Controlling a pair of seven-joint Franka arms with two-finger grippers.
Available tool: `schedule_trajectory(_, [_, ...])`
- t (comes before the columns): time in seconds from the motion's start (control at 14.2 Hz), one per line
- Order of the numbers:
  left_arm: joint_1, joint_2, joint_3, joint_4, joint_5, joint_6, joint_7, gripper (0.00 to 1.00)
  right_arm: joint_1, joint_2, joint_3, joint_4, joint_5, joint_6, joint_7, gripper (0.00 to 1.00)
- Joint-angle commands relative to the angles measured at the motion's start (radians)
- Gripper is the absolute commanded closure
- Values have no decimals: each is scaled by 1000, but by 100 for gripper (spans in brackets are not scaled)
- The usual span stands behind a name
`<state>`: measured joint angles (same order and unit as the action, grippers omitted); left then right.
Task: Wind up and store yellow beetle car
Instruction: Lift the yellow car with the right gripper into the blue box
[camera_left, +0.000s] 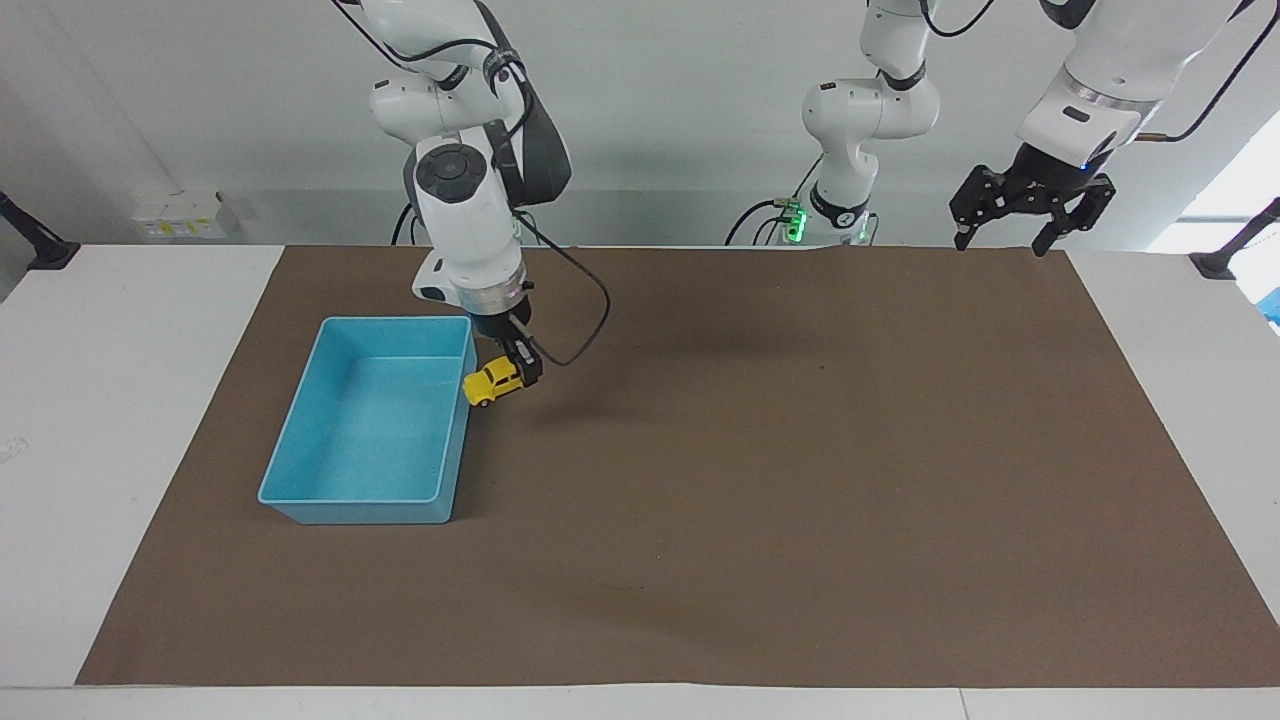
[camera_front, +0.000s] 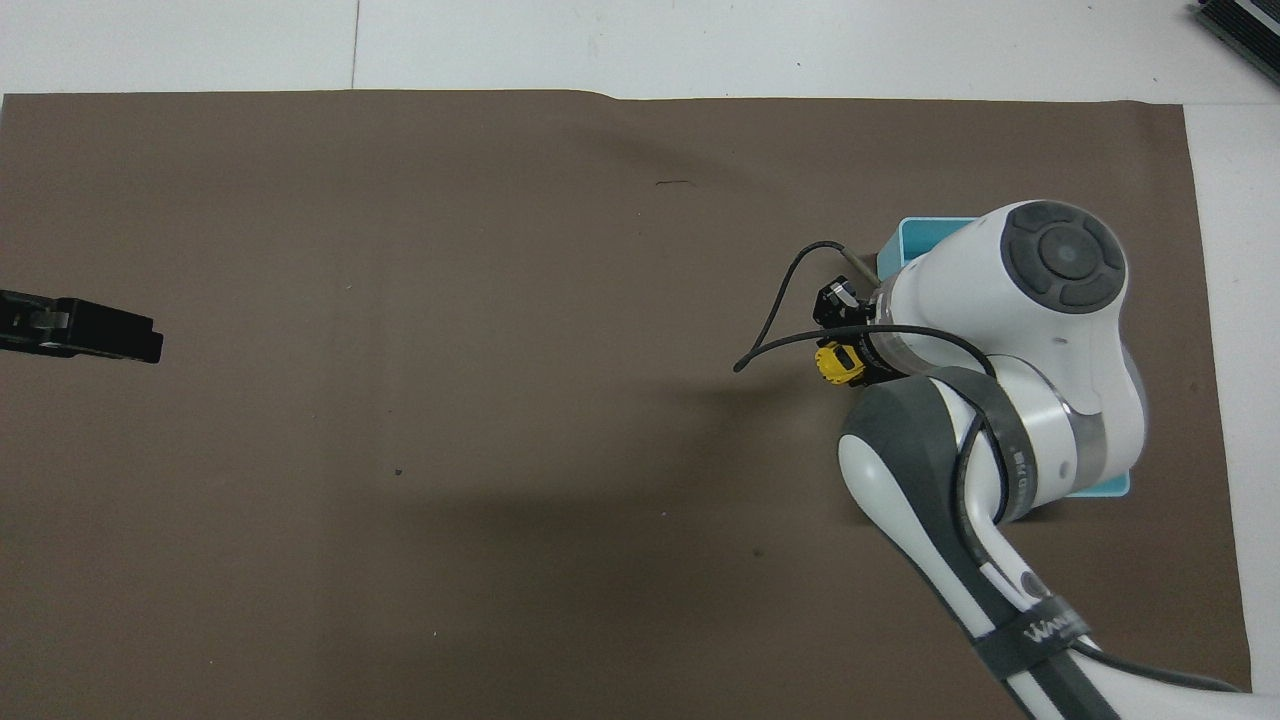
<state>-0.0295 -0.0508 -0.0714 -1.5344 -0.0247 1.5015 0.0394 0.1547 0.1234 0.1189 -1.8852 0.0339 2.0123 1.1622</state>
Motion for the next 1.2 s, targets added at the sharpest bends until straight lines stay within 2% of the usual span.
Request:
schedule_trajectory(0.0, [19, -15, -8, -10, -12, -7, 8, 0, -53, -19, 4, 1, 9, -44, -174, 100])
schedule_trajectory(0.49, [19, -15, -8, -10, -12, -7, 8, 0, -202, -36, 2, -20, 9, -119, -623, 100])
schedule_trajectory(0.85, [19, -15, -8, -10, -12, -7, 8, 0, -316, -85, 1, -110, -8, -118, -968, 100])
schedule_trajectory(0.99, [19, -15, -8, -12, -12, -7, 8, 0, -340, -97, -1, -137, -14, -103, -1097, 100])
schedule_trajectory(1.13, [19, -15, -8, -10, -12, -7, 8, 0, -330, -100, 1, -138, -70, -103, -1124, 100])
